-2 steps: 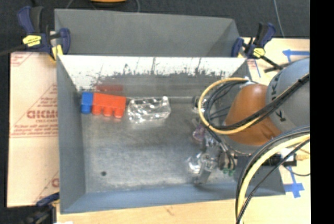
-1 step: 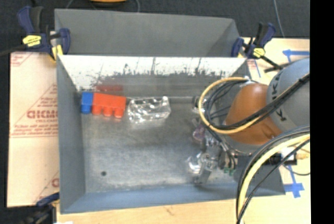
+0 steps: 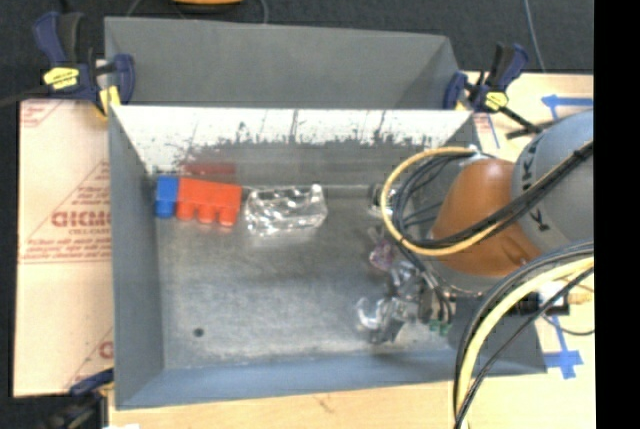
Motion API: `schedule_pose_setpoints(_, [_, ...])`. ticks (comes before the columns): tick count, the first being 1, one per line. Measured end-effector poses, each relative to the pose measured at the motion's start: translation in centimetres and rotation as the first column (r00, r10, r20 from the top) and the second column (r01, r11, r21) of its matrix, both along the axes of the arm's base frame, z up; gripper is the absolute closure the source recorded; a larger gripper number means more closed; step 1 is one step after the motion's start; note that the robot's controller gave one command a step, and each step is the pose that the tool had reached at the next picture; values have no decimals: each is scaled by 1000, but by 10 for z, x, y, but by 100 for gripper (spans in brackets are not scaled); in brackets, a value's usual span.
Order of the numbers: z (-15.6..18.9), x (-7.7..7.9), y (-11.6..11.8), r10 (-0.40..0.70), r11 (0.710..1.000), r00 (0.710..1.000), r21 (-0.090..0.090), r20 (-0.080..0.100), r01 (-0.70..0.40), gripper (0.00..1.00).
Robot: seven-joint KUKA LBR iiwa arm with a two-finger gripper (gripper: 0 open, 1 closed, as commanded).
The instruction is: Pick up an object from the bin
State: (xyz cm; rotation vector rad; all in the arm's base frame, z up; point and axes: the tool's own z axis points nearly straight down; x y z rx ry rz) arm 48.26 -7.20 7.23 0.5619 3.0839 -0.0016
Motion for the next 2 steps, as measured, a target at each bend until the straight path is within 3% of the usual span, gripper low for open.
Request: schedule_pose_setpoints(2, [96,4,-2,19,1000,1000,1,1,-19,100])
